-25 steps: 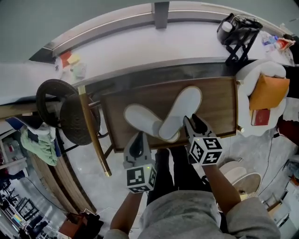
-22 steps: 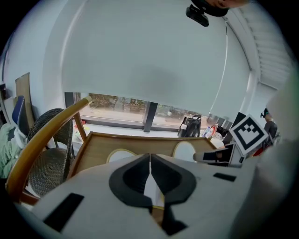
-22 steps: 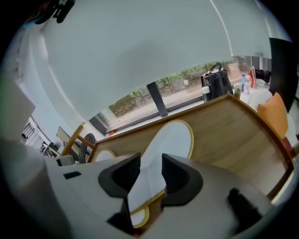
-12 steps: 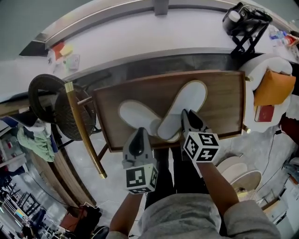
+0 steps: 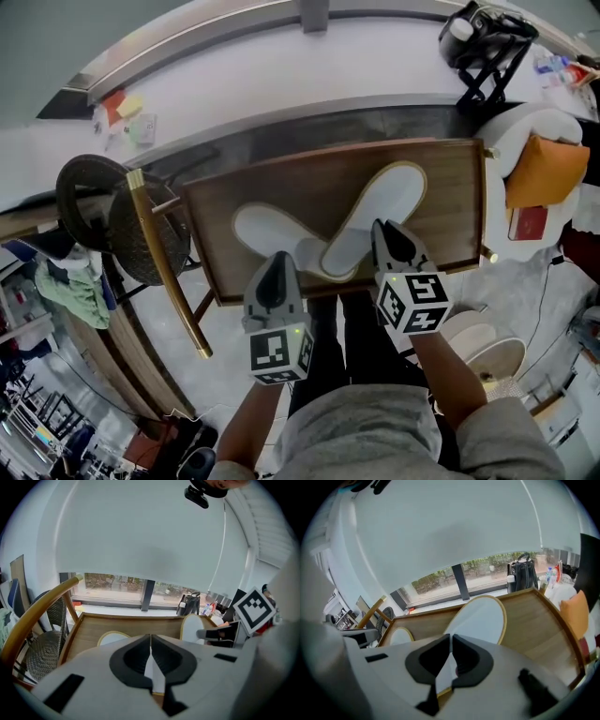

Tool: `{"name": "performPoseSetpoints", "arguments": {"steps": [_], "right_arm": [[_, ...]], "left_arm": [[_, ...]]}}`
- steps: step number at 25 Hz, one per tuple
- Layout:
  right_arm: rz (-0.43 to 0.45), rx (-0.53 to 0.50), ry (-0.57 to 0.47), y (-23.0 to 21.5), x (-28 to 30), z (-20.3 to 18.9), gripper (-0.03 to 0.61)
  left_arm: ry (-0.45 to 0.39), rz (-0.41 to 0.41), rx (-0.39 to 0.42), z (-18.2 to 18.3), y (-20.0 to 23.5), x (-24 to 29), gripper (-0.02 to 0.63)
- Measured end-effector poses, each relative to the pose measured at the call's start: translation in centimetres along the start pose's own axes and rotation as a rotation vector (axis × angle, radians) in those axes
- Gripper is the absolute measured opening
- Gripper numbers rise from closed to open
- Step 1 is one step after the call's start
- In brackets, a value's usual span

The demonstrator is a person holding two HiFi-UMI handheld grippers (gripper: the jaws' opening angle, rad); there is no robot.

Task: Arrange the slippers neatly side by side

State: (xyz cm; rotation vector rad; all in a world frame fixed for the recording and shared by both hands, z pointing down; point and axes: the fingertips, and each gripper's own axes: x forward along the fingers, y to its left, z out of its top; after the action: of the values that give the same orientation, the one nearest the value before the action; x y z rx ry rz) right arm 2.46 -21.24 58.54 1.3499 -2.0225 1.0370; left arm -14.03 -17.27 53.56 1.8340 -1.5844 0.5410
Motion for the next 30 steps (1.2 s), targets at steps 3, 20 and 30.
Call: {"name": "performPoseSetpoints", "arguments": {"steps": [3,20,30], "right_arm": [[0.009,-0.053,-0.002,-0.2,-1.4,0.9,0.037],[-0.045,-0.217,0.088,-2.5,-4.4,0.4,0.037],[-0.034,-0.125,0.184,-4.6,1.1,-1.0,0.037]], "left_arm": [[-0.006,-0.009,0.005,0.5,-0.4,0.0,0.021],[-0.021,-0.021,0.029,1.2,-2.1,-1.5,0.021],[-0.006,0.02,0.006,1.0,-1.9,-0.3,0.021]]}}
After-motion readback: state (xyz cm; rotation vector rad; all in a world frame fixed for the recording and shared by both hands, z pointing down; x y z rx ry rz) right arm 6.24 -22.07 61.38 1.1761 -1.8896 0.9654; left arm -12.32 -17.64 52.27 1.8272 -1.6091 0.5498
